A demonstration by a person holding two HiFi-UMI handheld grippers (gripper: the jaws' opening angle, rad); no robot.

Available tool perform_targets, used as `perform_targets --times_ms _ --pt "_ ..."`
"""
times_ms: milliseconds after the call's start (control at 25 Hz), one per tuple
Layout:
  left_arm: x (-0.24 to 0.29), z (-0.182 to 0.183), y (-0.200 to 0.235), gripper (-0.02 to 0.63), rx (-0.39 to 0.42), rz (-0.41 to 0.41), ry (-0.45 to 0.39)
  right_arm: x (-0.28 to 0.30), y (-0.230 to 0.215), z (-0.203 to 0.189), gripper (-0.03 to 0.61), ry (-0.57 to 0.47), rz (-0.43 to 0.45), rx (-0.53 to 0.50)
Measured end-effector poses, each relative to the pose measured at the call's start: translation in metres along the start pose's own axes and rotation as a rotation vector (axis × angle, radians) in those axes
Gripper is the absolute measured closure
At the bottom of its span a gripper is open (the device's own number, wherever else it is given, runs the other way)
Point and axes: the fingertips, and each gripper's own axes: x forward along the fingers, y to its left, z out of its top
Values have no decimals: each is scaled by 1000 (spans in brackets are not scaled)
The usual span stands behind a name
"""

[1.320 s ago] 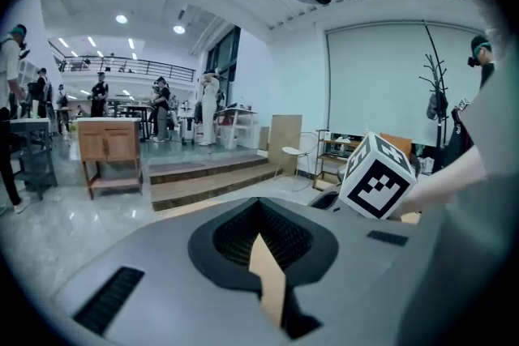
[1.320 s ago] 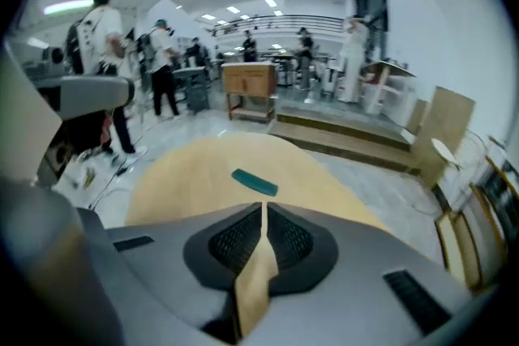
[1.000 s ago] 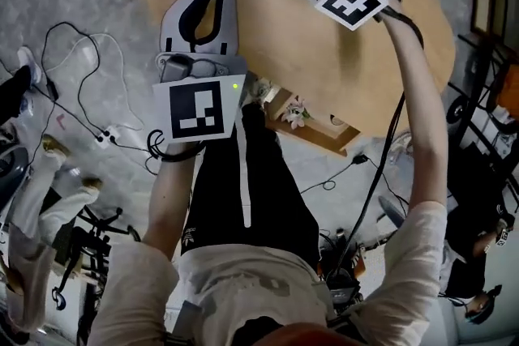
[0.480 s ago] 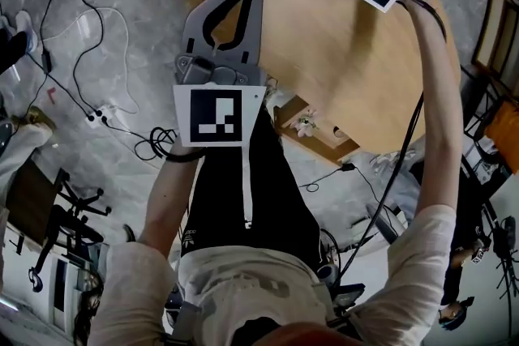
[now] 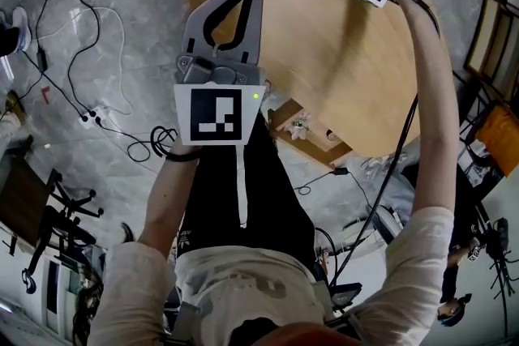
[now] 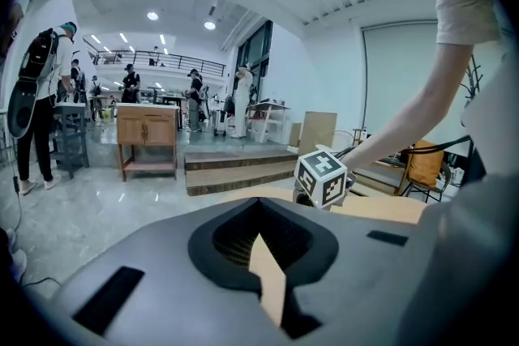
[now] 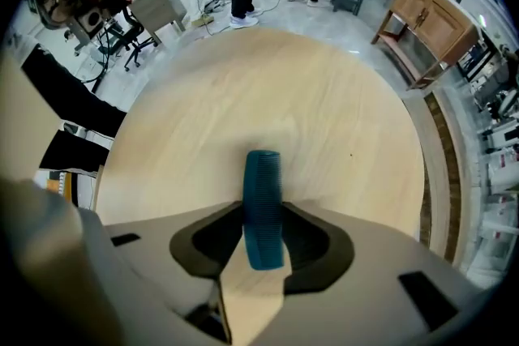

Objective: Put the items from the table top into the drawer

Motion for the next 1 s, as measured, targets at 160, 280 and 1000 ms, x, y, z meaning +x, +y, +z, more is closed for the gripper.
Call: perform_targets --times_ms 160,280,1000 --pt "-2 -2 2 607 8 8 3 0 1 1 425 3 -4 16" --pt "-3 -4 -1 607 5 8 9 0 3 0 430 -24 -26 39" --pt "-20 17 -59 607 -35 -56 -17 -148 61 21 433 -659 -398 379"
